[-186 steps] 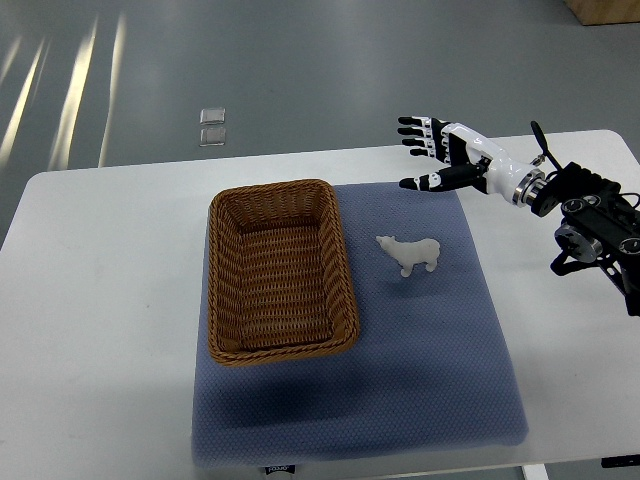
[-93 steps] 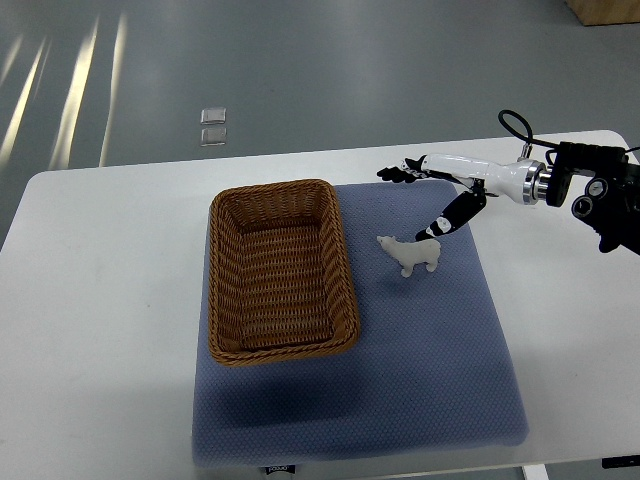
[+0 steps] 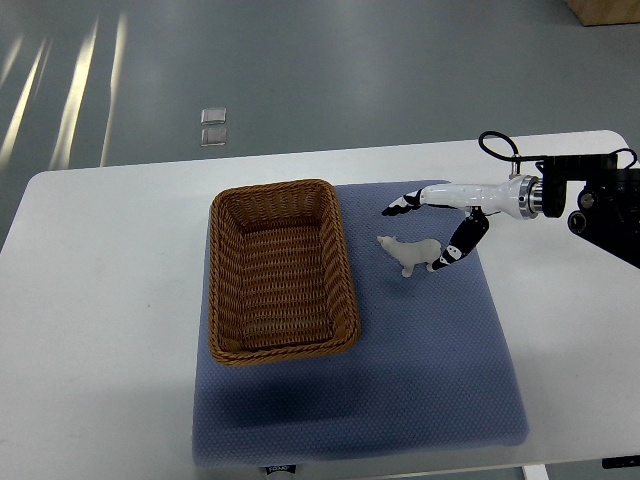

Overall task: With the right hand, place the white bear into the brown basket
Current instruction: 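Reach the right hand over the white polar bear figurine, then close the right hand fingers around the polar bear and lift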

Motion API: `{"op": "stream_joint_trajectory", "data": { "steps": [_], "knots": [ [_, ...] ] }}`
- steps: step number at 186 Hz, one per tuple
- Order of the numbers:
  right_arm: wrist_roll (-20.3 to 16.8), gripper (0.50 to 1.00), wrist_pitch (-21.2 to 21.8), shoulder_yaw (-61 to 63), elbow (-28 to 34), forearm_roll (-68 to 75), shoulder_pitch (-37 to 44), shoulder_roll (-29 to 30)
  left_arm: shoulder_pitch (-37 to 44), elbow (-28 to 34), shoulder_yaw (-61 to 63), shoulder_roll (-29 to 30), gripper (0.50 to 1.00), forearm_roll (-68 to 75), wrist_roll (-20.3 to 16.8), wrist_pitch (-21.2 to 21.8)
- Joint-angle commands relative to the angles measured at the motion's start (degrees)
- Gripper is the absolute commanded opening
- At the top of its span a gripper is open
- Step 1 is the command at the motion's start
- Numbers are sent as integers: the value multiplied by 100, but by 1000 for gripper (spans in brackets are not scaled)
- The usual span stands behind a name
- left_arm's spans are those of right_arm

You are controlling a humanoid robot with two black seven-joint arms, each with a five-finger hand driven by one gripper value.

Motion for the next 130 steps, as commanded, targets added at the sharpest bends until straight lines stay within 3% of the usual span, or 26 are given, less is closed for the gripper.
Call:
{"op": "stream_joint_trajectory", "data": {
  "steps": [1,58,75,130],
  "knots": [
    [-17,893,-117,-136,-20,-77,4,16,0,-13,5,0,1000,4,9,6],
    [-166,852,-328,-339,-47,-112,-5,42,-9,-13,5,0,1000,4,0,-3],
    [-184,809,-389,-347,-55,-112,-5,51,-9,-13,5,0,1000,-5,0,6],
    [-228,809,-486,-541,-55,-244,21,174,-26,-4,5,0,1000,4,0,6]
  ]
}}
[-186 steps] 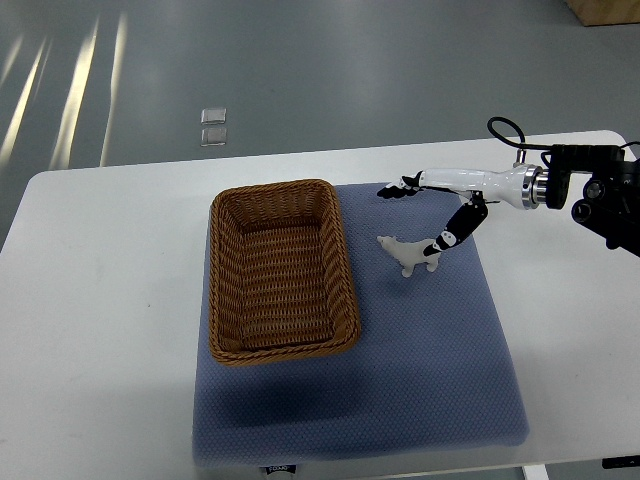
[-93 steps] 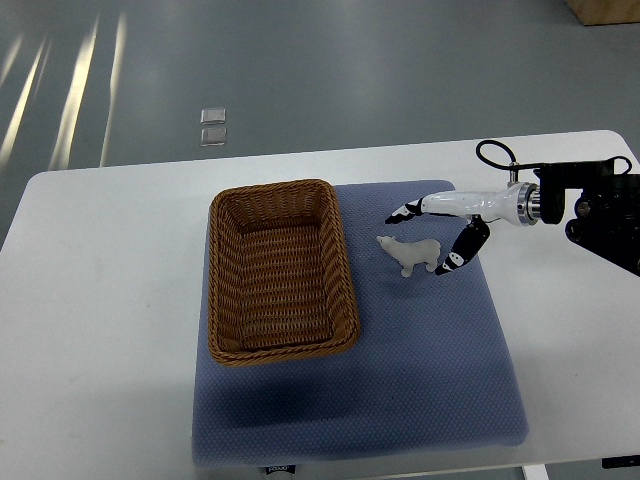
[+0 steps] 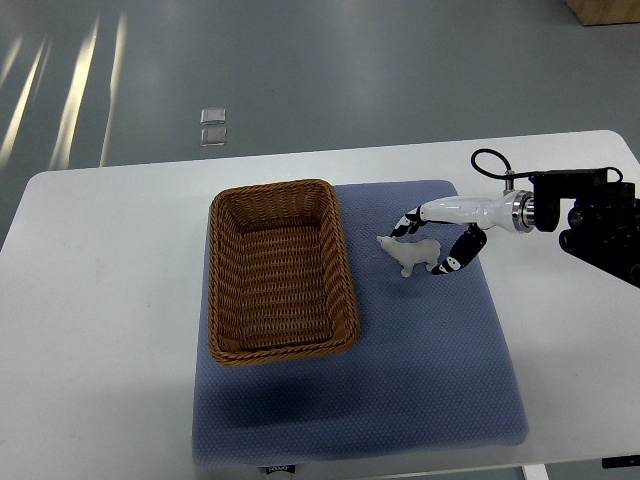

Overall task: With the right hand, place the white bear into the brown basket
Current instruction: 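Close the right hand fingers around the polar bear and lift, then carry the bear over the brown wicker basket and lower it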

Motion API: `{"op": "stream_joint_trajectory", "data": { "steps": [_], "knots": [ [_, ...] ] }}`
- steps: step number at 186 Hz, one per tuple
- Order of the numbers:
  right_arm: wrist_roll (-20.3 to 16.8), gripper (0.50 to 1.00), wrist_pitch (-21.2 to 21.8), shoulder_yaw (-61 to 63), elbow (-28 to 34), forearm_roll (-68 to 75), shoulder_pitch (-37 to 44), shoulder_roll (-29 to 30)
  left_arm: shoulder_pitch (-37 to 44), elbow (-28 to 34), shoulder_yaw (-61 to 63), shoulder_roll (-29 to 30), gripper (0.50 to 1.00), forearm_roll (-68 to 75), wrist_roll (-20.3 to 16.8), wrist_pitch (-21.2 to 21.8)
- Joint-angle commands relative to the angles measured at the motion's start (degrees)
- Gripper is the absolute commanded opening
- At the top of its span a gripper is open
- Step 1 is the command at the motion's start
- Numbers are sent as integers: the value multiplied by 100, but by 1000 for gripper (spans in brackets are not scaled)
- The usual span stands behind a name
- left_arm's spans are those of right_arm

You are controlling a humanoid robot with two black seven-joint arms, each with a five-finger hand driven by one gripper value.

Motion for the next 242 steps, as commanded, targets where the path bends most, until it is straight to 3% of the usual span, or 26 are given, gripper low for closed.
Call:
{"op": "stream_joint_trajectory", "data": {
  "steps": [1,42,73,121,140,215,242],
  "knots": [
    [-6,807,-10,-41,-6,-70,9,21,-1,5,0,0,1000,-7,-5,-4],
    [-94,805,-98,-49,-32,-105,9,48,-1,-4,0,0,1000,-7,-5,5],
    [-111,756,-186,-58,-50,-184,-8,65,-1,-4,0,0,1000,-7,-5,5],
    [-129,633,-335,-58,-94,-193,9,74,-18,-4,0,0,1000,-7,3,-4],
    [-173,500,-353,-58,-94,-202,9,83,-18,-4,0,0,1000,2,3,-4],
    [-147,500,-880,-14,-94,-175,9,74,-18,-4,-9,0,1000,-7,-5,5],
    [-129,500,-950,12,-68,-122,440,91,-18,-22,-9,0,1000,2,-5,5]
  ]
}}
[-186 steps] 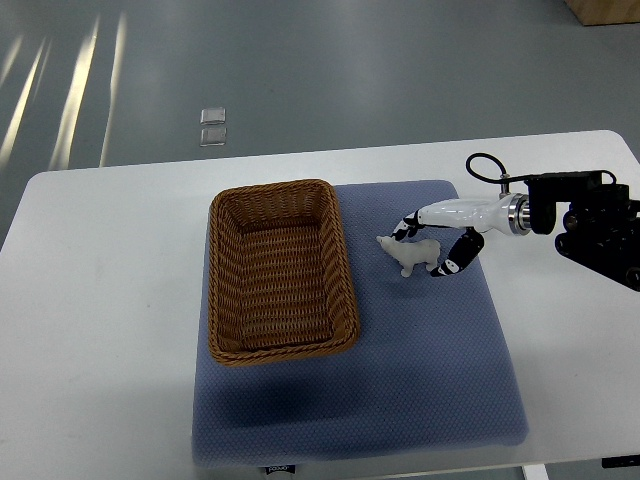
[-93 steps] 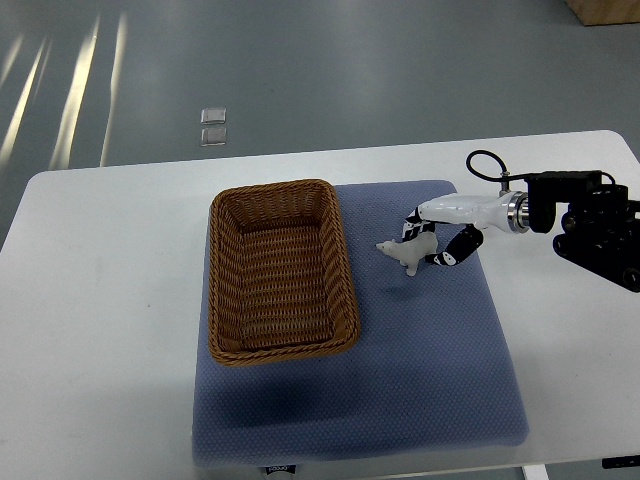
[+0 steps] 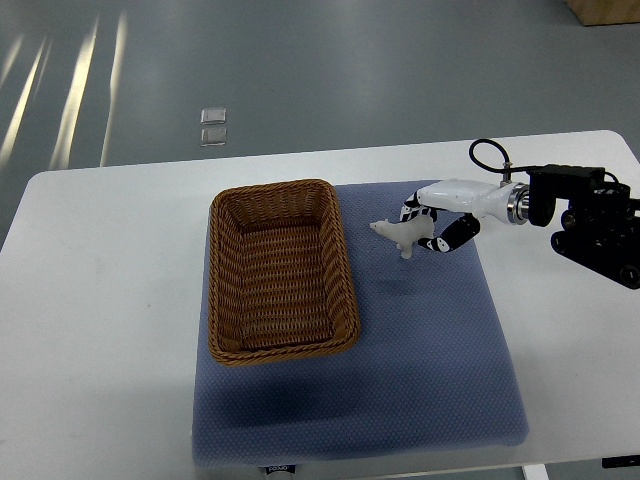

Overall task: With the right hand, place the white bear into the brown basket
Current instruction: 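Carry the bear over the brown wicker basket and lower it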

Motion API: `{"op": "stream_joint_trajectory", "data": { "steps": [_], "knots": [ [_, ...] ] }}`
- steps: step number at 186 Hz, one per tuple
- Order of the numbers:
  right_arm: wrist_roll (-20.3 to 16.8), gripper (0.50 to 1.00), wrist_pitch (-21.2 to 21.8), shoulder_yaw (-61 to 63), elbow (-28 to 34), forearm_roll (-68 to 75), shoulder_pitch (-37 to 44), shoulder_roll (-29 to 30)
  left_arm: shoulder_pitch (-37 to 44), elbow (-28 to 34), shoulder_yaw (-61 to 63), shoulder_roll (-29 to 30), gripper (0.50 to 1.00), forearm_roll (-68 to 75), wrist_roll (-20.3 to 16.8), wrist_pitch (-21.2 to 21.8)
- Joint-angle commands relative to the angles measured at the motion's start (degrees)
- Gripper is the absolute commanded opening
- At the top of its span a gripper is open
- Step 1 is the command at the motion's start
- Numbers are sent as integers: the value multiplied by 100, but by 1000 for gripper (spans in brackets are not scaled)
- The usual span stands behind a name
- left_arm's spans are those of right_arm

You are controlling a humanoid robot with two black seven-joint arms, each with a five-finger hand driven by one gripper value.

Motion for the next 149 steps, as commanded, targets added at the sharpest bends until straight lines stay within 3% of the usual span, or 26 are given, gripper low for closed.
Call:
{"op": "stream_joint_trajectory", "data": {
  "steps": [1,58,149],
  "knots": [
    [19,500,-40,19,22,48,360,9,0,-17,2,0,1000,7,2,-4],
    [37,500,65,19,66,83,1327,369,0,10,-15,0,1000,-1,-6,5],
    [72,500,197,-210,154,13,1495,1600,-9,1,-33,0,1000,-1,2,-4]
  ]
}}
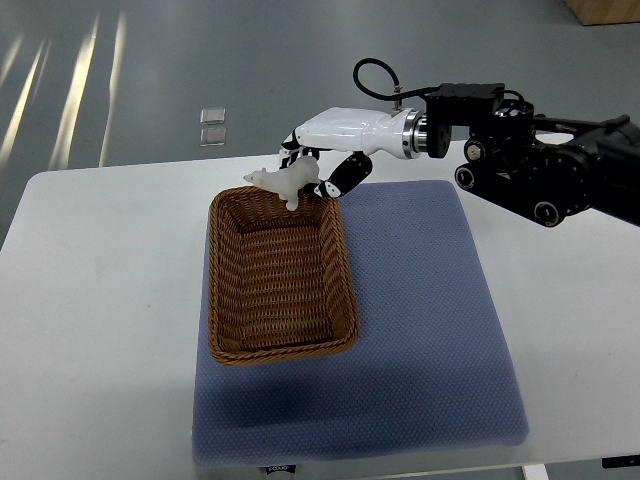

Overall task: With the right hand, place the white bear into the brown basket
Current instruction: 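Carry the bear over the brown wicker basket and lower it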

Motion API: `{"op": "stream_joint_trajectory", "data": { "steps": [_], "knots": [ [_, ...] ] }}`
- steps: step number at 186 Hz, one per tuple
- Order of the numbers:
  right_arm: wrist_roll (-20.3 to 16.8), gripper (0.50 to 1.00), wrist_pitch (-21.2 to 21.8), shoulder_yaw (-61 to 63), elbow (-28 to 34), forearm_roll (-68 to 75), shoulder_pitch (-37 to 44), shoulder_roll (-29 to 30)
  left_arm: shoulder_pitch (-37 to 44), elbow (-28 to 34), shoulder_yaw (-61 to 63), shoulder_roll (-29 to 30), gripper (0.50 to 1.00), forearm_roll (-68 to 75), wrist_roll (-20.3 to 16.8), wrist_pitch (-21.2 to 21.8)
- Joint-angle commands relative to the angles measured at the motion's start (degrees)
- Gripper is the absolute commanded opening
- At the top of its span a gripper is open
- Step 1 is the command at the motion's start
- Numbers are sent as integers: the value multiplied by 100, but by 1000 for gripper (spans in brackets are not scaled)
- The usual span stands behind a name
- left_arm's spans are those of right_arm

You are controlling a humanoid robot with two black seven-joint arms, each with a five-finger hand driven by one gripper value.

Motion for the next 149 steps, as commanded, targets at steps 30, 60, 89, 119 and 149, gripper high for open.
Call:
{"op": "stream_joint_trajectory", "data": {
  "steps": [30,60,89,119,149],
  "knots": [
    [17,533,7,-556,41,-37,1,324,-1,3,-20,0,1000,-1,0,4],
    [8,772,-28,-591,24,-46,-17,324,-1,3,-11,0,1000,-1,0,-5],
    [8,860,-37,-600,6,-37,-61,298,-9,-15,7,0,1000,-1,0,-5],
    [-1,905,-45,-591,6,-37,-87,219,-9,-24,16,0,1000,8,0,-5],
    [-27,905,-72,-486,-38,77,-140,105,-9,-24,24,0,1000,-1,0,-5]
  ]
}}
